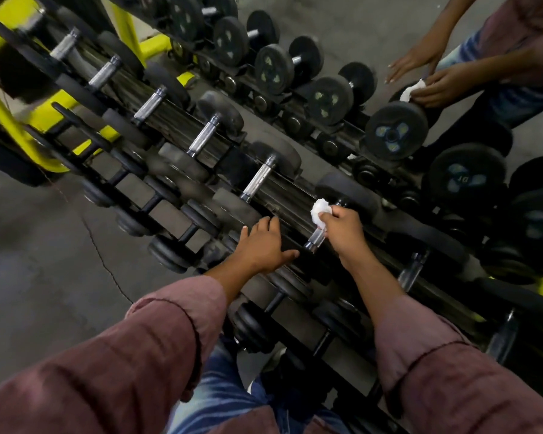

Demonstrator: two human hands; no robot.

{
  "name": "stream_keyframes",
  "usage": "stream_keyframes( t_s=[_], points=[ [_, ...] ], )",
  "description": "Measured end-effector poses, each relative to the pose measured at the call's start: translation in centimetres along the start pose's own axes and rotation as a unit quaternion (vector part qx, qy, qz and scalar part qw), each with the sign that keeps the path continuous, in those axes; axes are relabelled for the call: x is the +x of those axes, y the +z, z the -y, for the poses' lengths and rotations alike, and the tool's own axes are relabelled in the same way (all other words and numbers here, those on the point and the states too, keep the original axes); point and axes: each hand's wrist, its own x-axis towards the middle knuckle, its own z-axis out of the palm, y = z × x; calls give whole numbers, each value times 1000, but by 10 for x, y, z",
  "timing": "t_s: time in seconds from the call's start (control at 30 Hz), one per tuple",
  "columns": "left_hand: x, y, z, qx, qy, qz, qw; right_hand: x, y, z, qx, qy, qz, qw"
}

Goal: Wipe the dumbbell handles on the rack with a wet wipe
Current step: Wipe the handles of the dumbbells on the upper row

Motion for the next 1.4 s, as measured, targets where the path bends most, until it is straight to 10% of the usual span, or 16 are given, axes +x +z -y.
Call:
stream_keyframes(
  t_s=[0.23, 0.7, 1.17, 1.4],
  points=[
    [13, -45, 48, 23, -18, -84, 996, 9, 30, 30, -57, -25, 21, 998],
    [63, -66, 124, 22, -21, 11, 999, 46, 118, 71, -219, -63, 26, 973],
    [73, -63, 135, 4, -28, 63, 998, 81, 170, 68, -467, -121, 207, 851],
    [76, -63, 132, 14, -37, 62, 997, 95, 171, 74, -564, -216, 156, 782]
  ],
)
